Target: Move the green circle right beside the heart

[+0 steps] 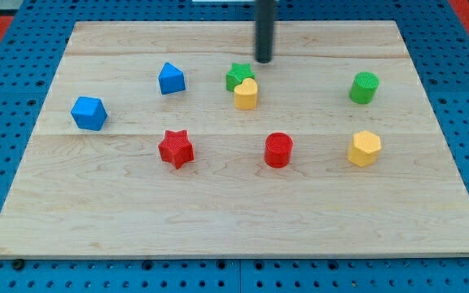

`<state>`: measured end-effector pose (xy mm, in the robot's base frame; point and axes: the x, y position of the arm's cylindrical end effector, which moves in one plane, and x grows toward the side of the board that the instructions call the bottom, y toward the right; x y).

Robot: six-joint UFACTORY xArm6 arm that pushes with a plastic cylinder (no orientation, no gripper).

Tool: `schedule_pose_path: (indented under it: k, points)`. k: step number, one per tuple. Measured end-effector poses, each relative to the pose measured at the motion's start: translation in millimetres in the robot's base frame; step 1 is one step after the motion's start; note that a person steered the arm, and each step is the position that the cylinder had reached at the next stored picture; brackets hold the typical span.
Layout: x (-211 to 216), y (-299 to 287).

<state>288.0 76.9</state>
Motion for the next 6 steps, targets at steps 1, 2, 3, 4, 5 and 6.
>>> schedule_pose_path:
  k: [1, 2, 3, 4, 5, 6]
  points:
    - [22, 89]
    - [48, 161]
    - [82, 165]
    - [85, 92]
    - [81, 42]
    - [90, 63]
